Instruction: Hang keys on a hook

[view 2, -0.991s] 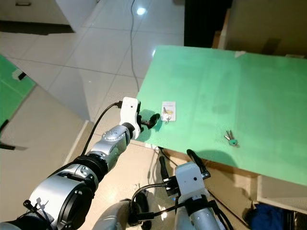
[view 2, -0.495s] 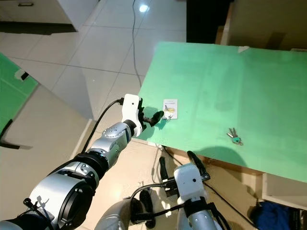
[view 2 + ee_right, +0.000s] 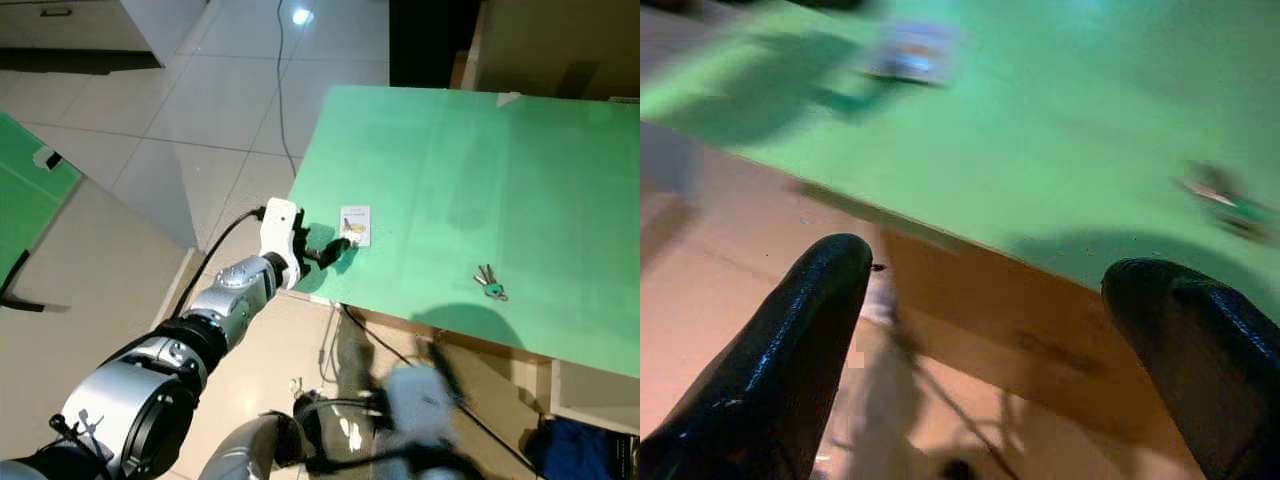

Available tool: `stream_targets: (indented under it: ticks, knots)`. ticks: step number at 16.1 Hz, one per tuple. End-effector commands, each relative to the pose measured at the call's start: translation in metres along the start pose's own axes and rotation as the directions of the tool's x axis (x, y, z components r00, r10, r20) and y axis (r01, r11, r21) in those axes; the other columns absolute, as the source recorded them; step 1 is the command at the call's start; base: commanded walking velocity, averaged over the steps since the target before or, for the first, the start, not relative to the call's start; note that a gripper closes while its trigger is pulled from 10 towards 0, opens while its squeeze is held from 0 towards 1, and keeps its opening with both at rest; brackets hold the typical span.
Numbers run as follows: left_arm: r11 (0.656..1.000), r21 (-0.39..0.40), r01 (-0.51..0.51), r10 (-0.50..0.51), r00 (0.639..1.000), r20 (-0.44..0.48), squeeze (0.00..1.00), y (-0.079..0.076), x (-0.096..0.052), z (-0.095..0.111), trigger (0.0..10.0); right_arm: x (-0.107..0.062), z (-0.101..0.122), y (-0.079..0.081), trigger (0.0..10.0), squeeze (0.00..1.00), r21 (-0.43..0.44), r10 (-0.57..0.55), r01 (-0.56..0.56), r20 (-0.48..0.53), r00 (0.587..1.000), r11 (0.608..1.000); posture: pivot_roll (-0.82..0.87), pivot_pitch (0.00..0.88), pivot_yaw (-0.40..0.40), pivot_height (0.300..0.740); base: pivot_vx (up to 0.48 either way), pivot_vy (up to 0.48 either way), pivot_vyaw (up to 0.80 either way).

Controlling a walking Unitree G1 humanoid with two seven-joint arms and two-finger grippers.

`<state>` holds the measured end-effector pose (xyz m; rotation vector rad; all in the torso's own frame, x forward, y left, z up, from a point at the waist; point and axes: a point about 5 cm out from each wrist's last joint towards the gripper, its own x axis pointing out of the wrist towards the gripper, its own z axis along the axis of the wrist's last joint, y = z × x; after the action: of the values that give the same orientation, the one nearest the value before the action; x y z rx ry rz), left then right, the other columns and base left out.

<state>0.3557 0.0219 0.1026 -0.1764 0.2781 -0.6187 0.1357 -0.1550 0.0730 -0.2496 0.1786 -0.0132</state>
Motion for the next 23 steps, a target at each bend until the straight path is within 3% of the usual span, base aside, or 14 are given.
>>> stream_targets:
  ticks: [1, 4, 6, 8, 10, 11, 14, 15, 16, 17, 18, 20, 22, 23]
  knots:
    - [0.988, -0.063, 0.143, -0.142, 0.990, 0.014, 0.00, -0.061, 0.015, -0.009, 10.0, -0.008, 0.003, -0.009, 10.0, 0.00, 0.019, -0.056, 0.056, 0.006, 0.998, 0.998, -0.38, 0.232, 0.262, 0.724, 0.000, 0.000, 0.00]
    - [0.991, -0.051, 0.124, -0.124, 0.992, 0.004, 0.00, -0.063, 0.015, -0.013, 10.0, -0.011, 0.001, -0.015, 10.0, 0.00, 0.014, -0.074, 0.074, -0.001, 0.997, 0.997, -0.41, 0.215, 0.261, 0.724, 0.000, 0.000, 0.00]
    - [0.994, -0.035, 0.103, -0.101, 0.994, 0.047, 0.00, -0.058, 0.016, -0.002, 10.0, -0.008, 0.006, -0.017, 10.0, 0.00, -0.014, -0.090, 0.090, 0.025, 0.996, 0.996, -0.43, 0.193, 0.266, 0.724, 0.000, 0.000, 0.00]
    - [0.997, 0.061, 0.049, -0.059, 0.982, 0.178, 0.00, -0.019, 0.002, 0.015, 10.0, -0.007, 0.020, -0.037, 10.0, 0.00, -0.018, -0.212, 0.215, 0.094, 0.973, 0.976, -0.43, 0.138, 0.270, 0.724, 0.000, 0.000, 0.00]
    - [0.996, 0.084, 0.006, -0.024, 0.975, 0.219, 0.00, 0.003, -0.011, 0.016, 10.0, -0.004, 0.027, -0.051, 10.0, 0.00, 0.011, -0.296, 0.297, 0.127, 0.947, 0.955, -0.41, 0.090, 0.264, 0.724, 0.000, 0.000, 0.00]
    - [0.995, 0.089, -0.038, 0.015, 0.970, 0.243, 0.00, 0.021, -0.025, 0.015, 10.0, 0.002, 0.033, -0.059, 10.0, 0.00, 0.035, -0.339, 0.337, 0.155, 0.928, 0.941, -0.39, 0.070, 0.258, 0.724, 0.000, 0.000, 0.00]
    - [0.987, 0.045, -0.153, 0.136, 0.953, 0.269, 0.00, 0.052, -0.051, 0.010, 10.0, 0.024, 0.041, -0.066, 10.0, 0.00, 0.024, -0.304, 0.305, 0.201, 0.931, 0.952, -0.34, 0.000, 0.203, 0.724, 0.000, 0.000, 0.00]
    - [0.974, 0.046, -0.224, 0.205, 0.944, 0.257, 0.00, 0.066, -0.066, -0.003, 10.0, 0.038, 0.045, -0.066, 10.0, 0.00, -0.003, -0.245, 0.252, 0.221, 0.944, 0.968, -0.33, 0.000, 0.173, 0.724, 0.000, 0.000, 0.00]
    - [0.963, 0.038, -0.268, 0.251, 0.937, 0.243, 0.00, 0.071, -0.075, -0.014, 10.0, 0.046, 0.047, -0.068, 10.0, 0.00, -0.022, -0.204, 0.214, 0.228, 0.952, 0.976, -0.31, 0.000, 0.128, 0.724, 0.000, 0.000, 0.00]
    - [0.941, -0.020, -0.338, 0.334, 0.919, 0.210, 0.00, 0.075, -0.088, -0.034, 10.0, 0.054, 0.050, -0.070, 10.0, 0.00, -0.055, -0.130, 0.147, 0.230, 0.964, 0.988, -0.29, 0.000, 0.062, 0.724, 0.000, 0.000, 0.00]
    - [0.932, -0.036, -0.360, 0.360, 0.912, 0.196, 0.00, 0.074, -0.092, -0.040, 10.0, 0.057, 0.051, -0.071, 10.0, 0.00, -0.065, -0.106, 0.124, 0.229, 0.968, 0.990, -0.28, 0.000, 0.045, 0.724, 0.000, 0.000, 0.00]
    - [0.909, -0.119, -0.399, 0.413, 0.900, 0.139, 0.00, 0.061, -0.099, -0.058, 10.0, 0.070, 0.052, -0.073, 10.0, 0.00, -0.066, -0.035, 0.051, 0.220, 0.975, 0.997, -0.24, 0.000, 0.006, 0.724, 0.000, 0.000, 0.00]
    - [0.907, -0.126, -0.403, 0.417, 0.901, 0.119, 0.00, 0.056, -0.105, -0.064, 10.0, 0.078, 0.052, -0.071, 10.0, 0.00, -0.049, -0.013, 0.024, 0.217, 0.976, 0.999, -0.22, 0.000, -0.001, 0.724, 0.000, 0.000, 0.00]
    - [0.905, -0.110, -0.411, 0.421, 0.903, 0.089, 0.00, 0.056, -0.126, -0.078, 10.0, 0.088, 0.052, -0.060, 10.0, 0.00, -0.054, 0.054, -0.043, 0.214, 0.975, 0.998, -0.19, 0.000, -0.001, 0.724, 0.000, 0.000, 0.00]
